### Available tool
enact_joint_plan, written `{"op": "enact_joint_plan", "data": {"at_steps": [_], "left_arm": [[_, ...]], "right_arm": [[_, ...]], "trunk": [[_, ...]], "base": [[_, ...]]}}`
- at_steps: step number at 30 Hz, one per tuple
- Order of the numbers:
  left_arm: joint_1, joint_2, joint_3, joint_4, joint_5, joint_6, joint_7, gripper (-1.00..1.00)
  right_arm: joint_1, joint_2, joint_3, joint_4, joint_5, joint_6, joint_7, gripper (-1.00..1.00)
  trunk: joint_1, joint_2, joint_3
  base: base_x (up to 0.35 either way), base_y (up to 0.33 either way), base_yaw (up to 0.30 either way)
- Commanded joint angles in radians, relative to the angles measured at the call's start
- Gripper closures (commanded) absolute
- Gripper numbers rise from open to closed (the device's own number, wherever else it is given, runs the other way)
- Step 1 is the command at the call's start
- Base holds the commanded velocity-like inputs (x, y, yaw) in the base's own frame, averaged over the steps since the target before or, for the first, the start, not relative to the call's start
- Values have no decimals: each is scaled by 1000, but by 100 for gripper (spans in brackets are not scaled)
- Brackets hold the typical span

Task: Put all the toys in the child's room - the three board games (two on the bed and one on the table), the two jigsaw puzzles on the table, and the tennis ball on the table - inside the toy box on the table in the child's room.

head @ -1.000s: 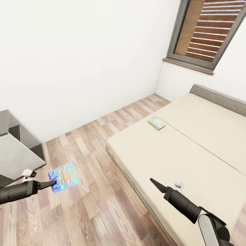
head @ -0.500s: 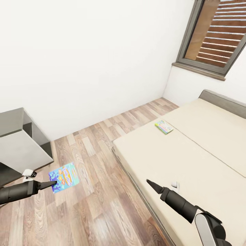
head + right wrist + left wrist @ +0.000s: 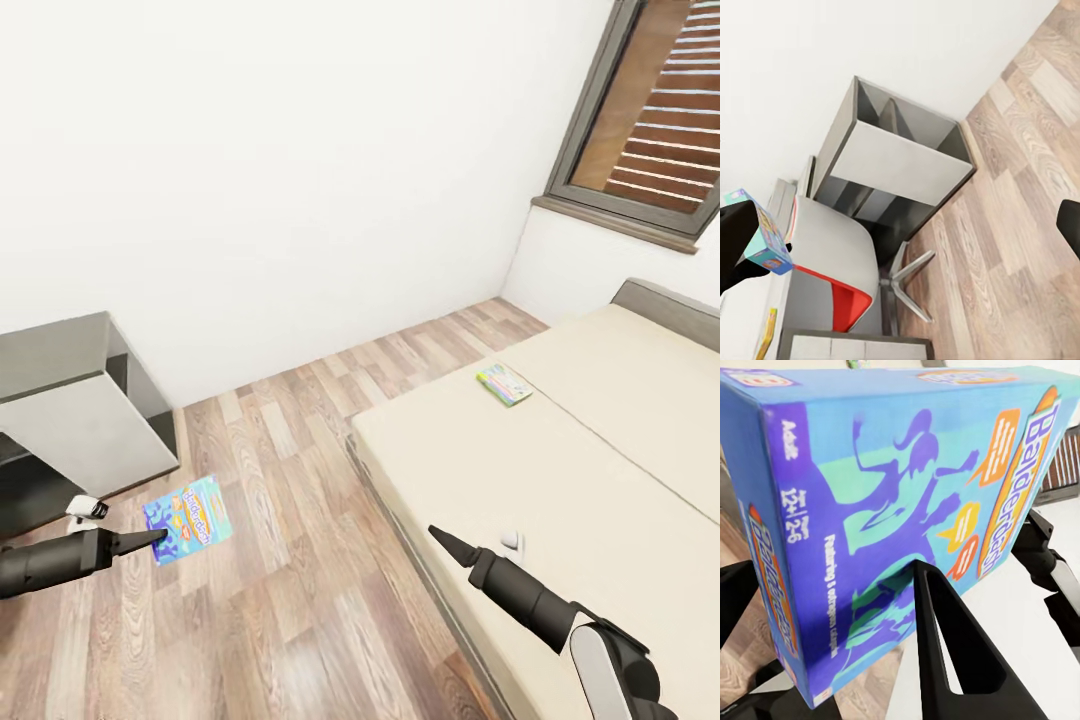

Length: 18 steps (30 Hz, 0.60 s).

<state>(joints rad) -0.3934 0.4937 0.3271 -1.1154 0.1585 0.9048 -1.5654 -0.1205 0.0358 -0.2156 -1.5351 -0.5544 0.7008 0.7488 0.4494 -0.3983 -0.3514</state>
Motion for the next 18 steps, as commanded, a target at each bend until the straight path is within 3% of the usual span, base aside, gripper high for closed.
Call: {"op": "enact_joint_plan", "data": {"at_steps": [1,18], "left_arm": [[-1,0,0,0,-1,9,-5,100],[-1,0,0,0,-1,9,-5,100]], "right_arm": [[-1,1,-2,0,-2,6,2,-100],[-1,1,-2,0,-2,6,1,-100]], "trunk": [[1,-2,0],[1,-2,26]], "base": [[0,4,164],[0,1,164]]}}
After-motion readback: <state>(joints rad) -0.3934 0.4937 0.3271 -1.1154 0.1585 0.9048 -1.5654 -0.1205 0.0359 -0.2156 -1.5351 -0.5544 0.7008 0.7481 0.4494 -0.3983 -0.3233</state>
